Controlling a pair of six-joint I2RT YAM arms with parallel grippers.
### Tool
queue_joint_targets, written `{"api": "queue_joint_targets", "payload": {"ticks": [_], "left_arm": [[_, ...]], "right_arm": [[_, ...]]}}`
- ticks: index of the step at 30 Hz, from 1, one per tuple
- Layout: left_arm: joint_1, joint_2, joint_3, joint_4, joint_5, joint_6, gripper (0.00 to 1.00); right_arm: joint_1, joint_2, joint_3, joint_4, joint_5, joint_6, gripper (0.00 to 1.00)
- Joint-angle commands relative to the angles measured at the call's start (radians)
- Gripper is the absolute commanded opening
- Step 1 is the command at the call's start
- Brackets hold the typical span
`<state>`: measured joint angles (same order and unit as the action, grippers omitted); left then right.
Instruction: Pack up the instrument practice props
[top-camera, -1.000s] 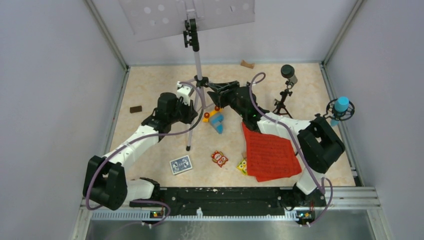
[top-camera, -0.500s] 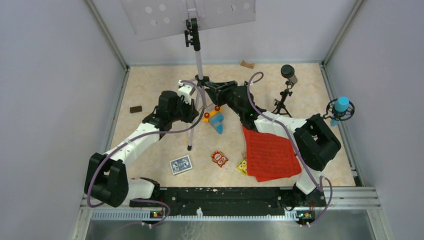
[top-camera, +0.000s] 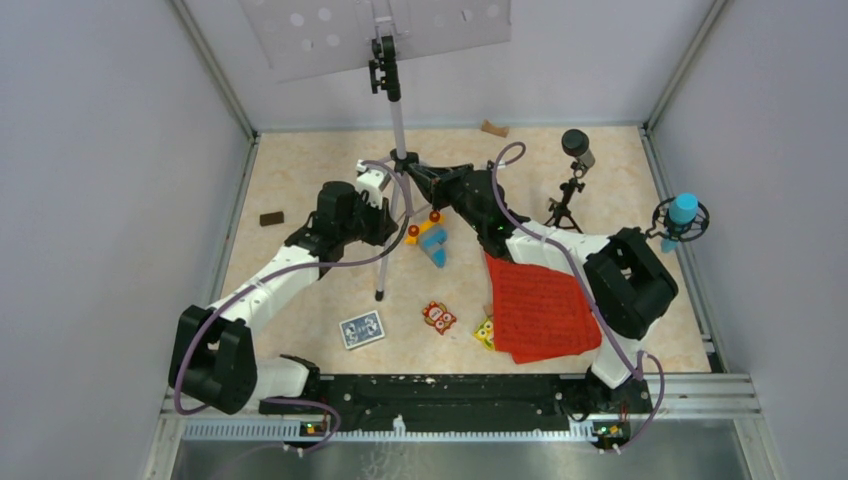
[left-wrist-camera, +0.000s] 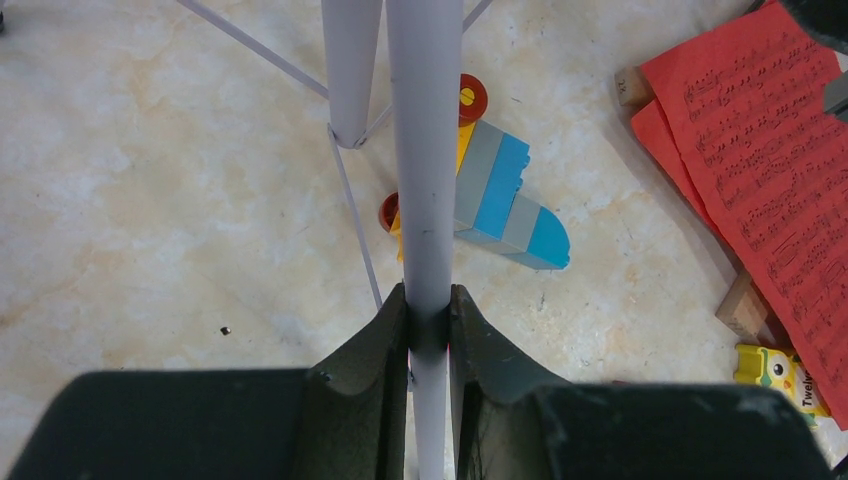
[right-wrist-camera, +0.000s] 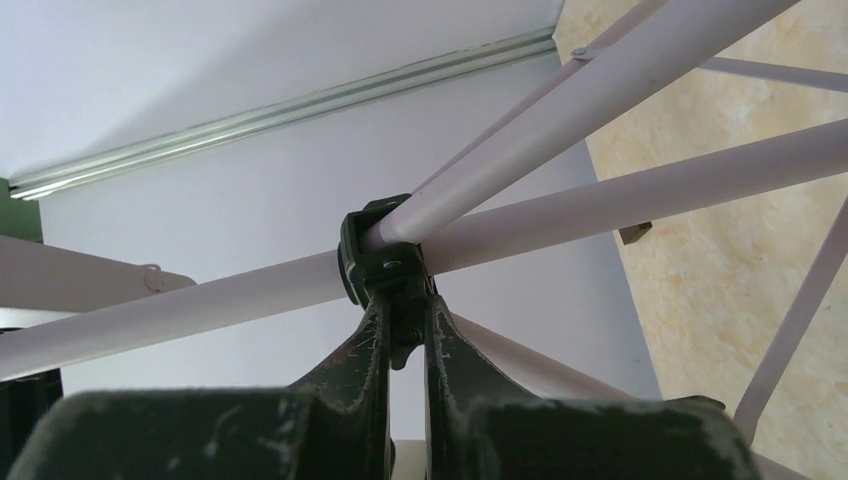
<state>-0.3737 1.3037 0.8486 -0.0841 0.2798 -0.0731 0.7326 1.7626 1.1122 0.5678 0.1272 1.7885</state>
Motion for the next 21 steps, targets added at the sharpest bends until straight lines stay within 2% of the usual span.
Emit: {"api": "queue_joint_targets", "payload": {"ticks": [1,7,12,17,21], "left_arm": [[-0.011,0.014,0.016,0.000,0.049,0.003,0.00],[-0.011,0.011,0.017,0.000,0.054,-0.002,0.00],[-0.011,0.017,0.023,-0.007,0.058,-0.002,0.00],[-0.011,0.007,0.016,0.003,0.060,-0.005,0.00],[-0.011,-0.016,-0.006,0.028,0.076,0.008,0.00]], "right_arm": [[0.010,0.012,0.041,0.029,0.035,-0.079,0.00],[0.009,0.018,0.062,0.079,0.023,-0.343,0.00],[0.011,0.032,0.144,0.094,-0.052,-0.728,0.00],[0.026,0.014,0.115,0.210,-0.089,-1.077,0.00],[0.040,0.008,0.108,0.247,-0.190,-1.377,0.00]]}}
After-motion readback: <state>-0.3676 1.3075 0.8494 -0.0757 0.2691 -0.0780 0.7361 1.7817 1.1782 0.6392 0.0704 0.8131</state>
